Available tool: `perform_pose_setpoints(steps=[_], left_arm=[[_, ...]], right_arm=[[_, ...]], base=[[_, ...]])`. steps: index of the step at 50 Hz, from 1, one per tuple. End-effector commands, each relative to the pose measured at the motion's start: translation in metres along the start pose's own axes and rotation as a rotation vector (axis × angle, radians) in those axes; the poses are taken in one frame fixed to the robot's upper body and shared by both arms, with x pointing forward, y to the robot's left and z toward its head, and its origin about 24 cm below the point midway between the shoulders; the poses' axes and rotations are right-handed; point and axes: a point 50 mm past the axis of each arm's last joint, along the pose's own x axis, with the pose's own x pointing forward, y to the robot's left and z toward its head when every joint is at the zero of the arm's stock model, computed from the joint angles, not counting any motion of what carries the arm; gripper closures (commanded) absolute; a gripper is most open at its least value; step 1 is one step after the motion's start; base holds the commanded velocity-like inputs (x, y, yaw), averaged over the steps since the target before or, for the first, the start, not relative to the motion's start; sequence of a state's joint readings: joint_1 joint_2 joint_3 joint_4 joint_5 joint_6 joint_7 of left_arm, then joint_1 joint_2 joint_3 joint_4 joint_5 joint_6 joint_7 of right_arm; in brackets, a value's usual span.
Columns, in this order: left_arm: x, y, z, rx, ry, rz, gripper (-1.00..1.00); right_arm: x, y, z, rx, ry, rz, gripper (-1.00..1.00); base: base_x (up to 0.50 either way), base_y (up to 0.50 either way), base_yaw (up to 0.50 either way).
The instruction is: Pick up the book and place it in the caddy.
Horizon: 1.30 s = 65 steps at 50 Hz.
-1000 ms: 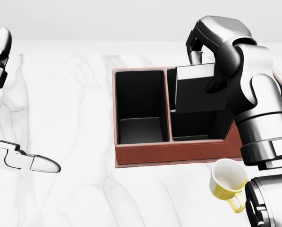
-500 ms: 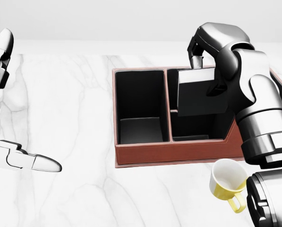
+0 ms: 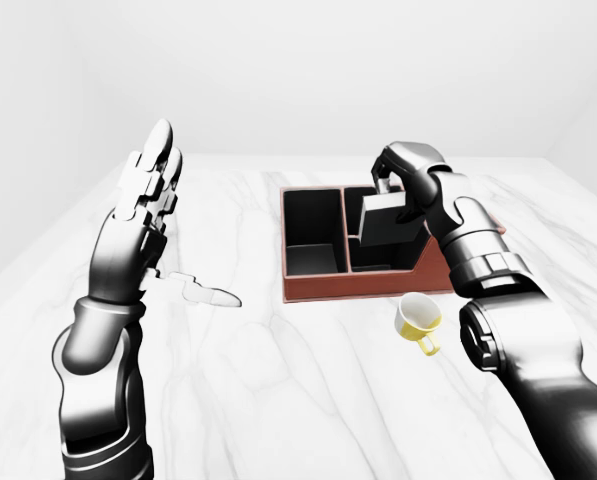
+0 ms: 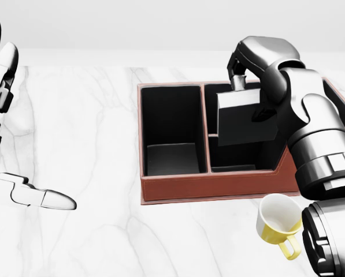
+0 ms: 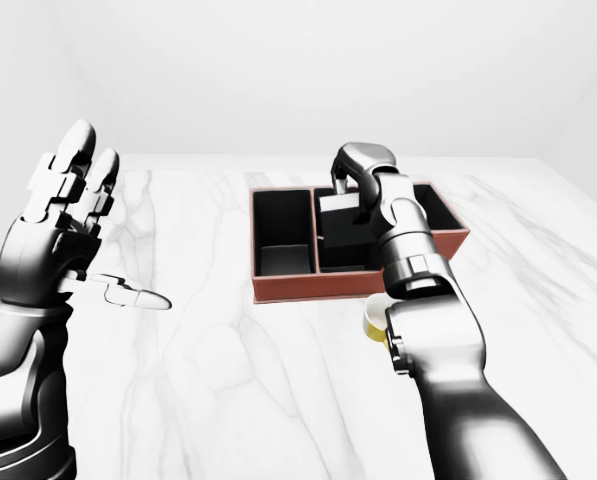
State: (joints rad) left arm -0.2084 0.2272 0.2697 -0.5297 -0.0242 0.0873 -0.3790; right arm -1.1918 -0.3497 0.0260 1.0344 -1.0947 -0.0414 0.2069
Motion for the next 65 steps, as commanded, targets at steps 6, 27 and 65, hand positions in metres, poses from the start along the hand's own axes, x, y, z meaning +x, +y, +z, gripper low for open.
perform_pose_setpoints(steps=[6,27,65], left_arm=[[-0.001,0.001,-0.005,-0.009,0.023,0.010,-1.00],[0.000,0.003,-0.010,-0.016,0.039,0.020,-1.00],[-0.005,0.007,-0.022,-0.027,0.094,0.039,-1.00]], right_arm=[[0.004,-0.004,-0.001,-0.007,-0.004,-0.051,1.00],[0.006,-0.001,-0.004,-0.023,0.023,-0.075,1.00],[0.007,0.006,0.003,-0.069,0.016,-0.126,1.00]], base=[[0.00,0.00,0.00],[0.00,0.00,0.00],[0.00,0.00,0.00]])
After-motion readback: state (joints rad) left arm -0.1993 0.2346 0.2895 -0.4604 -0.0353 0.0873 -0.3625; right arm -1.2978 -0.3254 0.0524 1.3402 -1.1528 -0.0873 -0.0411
